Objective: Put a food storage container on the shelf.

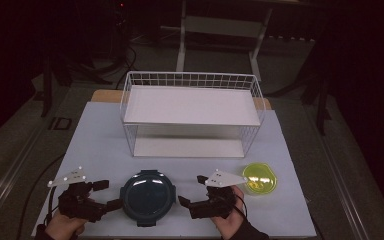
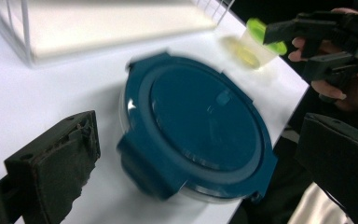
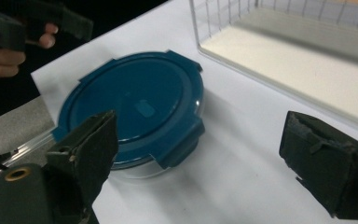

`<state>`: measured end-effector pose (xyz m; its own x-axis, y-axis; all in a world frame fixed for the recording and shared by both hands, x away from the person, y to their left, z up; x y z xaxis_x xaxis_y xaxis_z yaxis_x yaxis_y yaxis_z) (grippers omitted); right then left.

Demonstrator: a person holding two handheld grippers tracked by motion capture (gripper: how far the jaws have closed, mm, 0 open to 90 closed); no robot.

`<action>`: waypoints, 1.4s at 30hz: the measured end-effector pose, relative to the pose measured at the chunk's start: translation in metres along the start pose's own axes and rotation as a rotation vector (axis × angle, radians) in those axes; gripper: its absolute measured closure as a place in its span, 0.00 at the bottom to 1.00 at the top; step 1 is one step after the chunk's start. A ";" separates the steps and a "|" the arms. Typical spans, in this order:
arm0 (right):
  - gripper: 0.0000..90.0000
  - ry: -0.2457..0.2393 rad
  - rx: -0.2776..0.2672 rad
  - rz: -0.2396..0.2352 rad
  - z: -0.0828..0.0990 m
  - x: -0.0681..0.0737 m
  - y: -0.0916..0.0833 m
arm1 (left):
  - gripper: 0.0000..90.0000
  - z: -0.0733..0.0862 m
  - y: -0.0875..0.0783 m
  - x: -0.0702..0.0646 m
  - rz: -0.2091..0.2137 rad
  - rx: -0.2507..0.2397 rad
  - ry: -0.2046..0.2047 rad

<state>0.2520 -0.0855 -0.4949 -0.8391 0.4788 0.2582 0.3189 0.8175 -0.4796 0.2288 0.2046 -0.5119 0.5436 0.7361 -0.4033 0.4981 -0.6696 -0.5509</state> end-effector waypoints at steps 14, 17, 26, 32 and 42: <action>0.15 0.027 0.018 -0.006 0.005 0.002 0.006 | 0.34 0.017 0.025 0.029 0.042 0.142 -0.268; 0.16 0.028 0.024 -0.006 0.006 0.001 0.006 | 0.43 0.019 0.028 0.034 0.074 0.156 -0.322; 0.18 0.032 0.031 0.000 0.007 0.000 0.006 | 0.55 0.017 0.032 0.033 0.154 0.223 -0.367; 0.20 0.052 0.040 -0.005 0.010 -0.002 0.007 | 0.57 0.017 0.032 0.035 0.173 0.239 -0.402; 0.29 0.195 0.083 -0.102 0.022 -0.005 0.021 | 0.58 0.018 0.030 0.031 0.170 0.216 -0.394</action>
<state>0.2532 -0.0774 -0.5247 -0.7613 0.4549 0.4621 0.1930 0.8393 -0.5082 0.2481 0.2089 -0.5544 0.2872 0.6275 -0.7237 0.2497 -0.7785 -0.5759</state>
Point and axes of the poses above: each handheld gripper's, and its own axes: y roughly forward along the jaws, z roughly out of its underside, x roughly to its left, the point moved 6 cm from there along y, roughly forward along the jaws, and after that the axes turned 8 degrees about -z, right-handed, at the moved point
